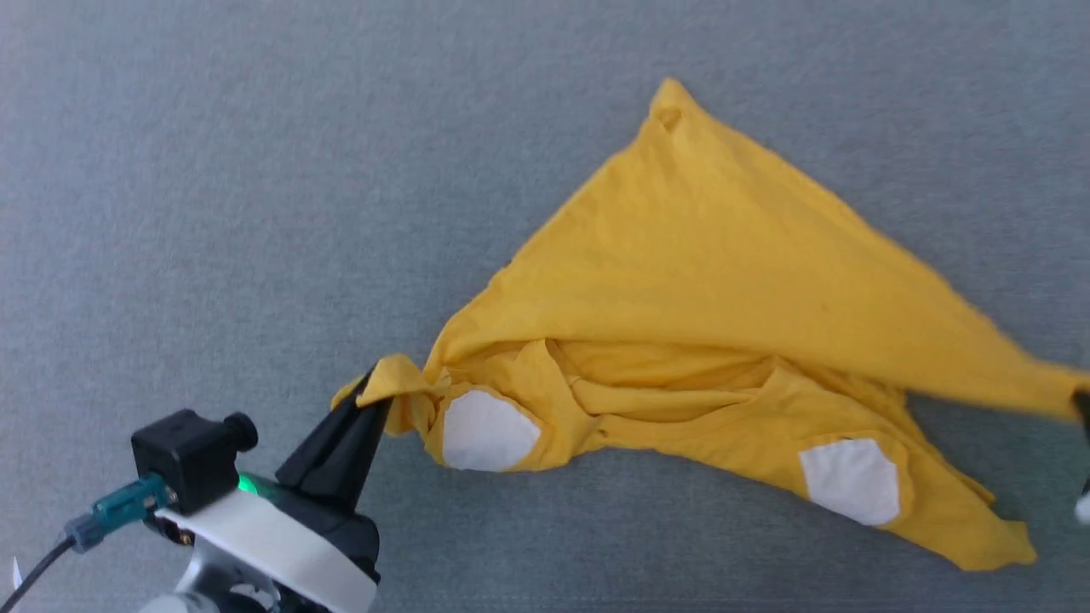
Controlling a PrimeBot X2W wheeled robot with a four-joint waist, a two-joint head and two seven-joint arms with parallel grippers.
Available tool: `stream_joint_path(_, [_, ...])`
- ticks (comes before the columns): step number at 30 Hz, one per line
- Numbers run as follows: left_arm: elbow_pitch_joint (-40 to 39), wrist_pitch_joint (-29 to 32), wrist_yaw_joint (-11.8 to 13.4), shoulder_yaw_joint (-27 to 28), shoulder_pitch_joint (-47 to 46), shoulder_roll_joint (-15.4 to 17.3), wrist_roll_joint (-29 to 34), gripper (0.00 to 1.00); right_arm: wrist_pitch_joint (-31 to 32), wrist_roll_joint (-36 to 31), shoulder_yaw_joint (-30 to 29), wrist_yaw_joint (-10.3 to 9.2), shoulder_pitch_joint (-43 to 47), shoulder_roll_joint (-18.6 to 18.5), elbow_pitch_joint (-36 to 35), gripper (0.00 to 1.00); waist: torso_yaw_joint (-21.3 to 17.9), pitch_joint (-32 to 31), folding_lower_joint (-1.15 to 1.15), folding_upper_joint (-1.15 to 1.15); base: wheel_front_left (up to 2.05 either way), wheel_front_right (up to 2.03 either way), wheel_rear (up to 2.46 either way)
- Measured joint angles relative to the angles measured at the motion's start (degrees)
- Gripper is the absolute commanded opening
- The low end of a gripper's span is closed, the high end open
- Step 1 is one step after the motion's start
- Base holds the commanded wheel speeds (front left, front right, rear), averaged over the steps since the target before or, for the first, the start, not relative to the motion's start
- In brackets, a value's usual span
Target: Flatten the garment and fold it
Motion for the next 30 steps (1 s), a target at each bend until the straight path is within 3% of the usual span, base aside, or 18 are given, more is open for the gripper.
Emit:
stream_joint_path(12, [-0.38, 0.19, 1.02, 0.38, 4.56, 0.74, -0.94, 0.0, -1.33, 3.25, 1.58, 0.0, 19.15, 4.23, -1.93, 0.0, -4.54, -6.21, 0.01, 0.0, 0.0, 0.0, 0.0])
stream_joint_path(19, [-1.08, 0.22, 1.41, -0.18, 4.56, 0.98, -0.9, 0.0, -8.04, 1.94, 6.76, 0.0, 18.59, 4.32, 3.14, 0.0, -5.69, -7.84, 0.01, 0.0, 0.0, 0.0, 0.0])
stream_joint_path(27, [-1.02, 1.1, 1.41, -1.57, 4.09, 0.9, -0.83, 0.0, -13.99, -3.59, 10.07, 0.0, 11.28, 4.34, 14.34, 0.0, -4.84, -8.47, 0.02, 0.0, 0.0, 0.0, 0.0])
stream_joint_path(28, [-0.99, 1.22, 1.41, -1.69, 4.04, 0.89, -0.82, 0.0, -14.54, -3.94, 10.02, 0.0, 10.87, 4.27, 15.4, 0.44, -4.67, -8.64, 0.02, 0.0, 0.0, 0.0, 0.0])
stream_joint_path(29, [-0.98, 1.23, 1.41, -1.76, 4.04, 0.89, -0.81, 0.0, -14.83, -4.45, 10.01, 0.0, 10.55, 4.22, 16.23, 1.0, -4.51, -8.8, 0.02, 0.0, 0.0, 0.0, 0.0])
stream_joint_path(30, [-1.0, 1.24, 1.41, -1.83, 4.04, 0.89, -0.81, 0.0, -15.06, -5.23, 9.89, 0.0, 10.27, 4.09, 16.8, 1.0, -4.35, -8.94, 0.02, 0.0, 0.0, 0.0, 0.0])
